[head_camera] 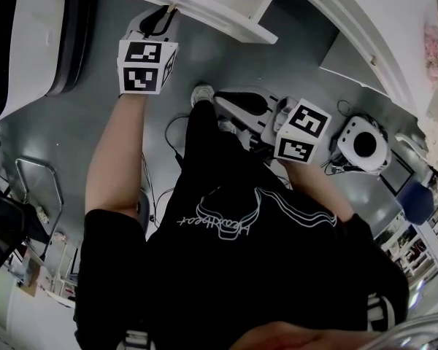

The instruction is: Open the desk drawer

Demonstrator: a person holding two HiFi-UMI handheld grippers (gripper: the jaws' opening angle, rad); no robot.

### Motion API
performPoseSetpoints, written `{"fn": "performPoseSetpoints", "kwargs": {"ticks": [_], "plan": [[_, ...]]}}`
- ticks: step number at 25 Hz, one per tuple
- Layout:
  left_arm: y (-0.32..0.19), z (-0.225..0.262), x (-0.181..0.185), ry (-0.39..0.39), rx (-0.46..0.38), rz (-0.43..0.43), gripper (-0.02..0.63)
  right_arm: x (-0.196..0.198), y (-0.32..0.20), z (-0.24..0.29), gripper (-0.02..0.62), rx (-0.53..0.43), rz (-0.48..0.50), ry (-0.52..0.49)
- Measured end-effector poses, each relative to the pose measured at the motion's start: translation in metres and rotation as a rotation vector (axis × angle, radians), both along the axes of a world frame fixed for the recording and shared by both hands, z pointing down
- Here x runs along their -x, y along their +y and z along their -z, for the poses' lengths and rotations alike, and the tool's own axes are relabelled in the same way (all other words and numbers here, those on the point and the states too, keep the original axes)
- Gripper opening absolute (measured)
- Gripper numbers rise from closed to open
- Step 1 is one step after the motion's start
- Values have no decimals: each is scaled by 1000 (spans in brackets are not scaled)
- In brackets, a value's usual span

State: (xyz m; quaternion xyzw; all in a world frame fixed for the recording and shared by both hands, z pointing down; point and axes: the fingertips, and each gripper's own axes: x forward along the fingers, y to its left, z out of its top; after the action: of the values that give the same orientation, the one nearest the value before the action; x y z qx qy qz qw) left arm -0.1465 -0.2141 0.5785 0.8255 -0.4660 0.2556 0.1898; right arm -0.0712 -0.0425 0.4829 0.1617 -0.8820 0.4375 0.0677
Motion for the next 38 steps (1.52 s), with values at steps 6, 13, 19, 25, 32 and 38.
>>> {"fn": "performPoseSetpoints", "kwargs": {"ticks": [6,13,19,25,32,38], "plan": [[13,1,8,-2,2,15,77,-3,11,1,5,-3,10,4],[16,0,9,-2,8,31,75,-4,20,2,6,-5,26,5],[16,1,8,1,-2,41,75,-6,21,2,5,-4,28,5],[15,1,8,-2,-15,30,77,-6,23,-1,5,0,35,1],[15,-5,6,1,13,31,117,-11,26,3,5,-6,38,0],[21,1,7,4,8,36,234,-25,29,7,6,-15,25,7]]}}
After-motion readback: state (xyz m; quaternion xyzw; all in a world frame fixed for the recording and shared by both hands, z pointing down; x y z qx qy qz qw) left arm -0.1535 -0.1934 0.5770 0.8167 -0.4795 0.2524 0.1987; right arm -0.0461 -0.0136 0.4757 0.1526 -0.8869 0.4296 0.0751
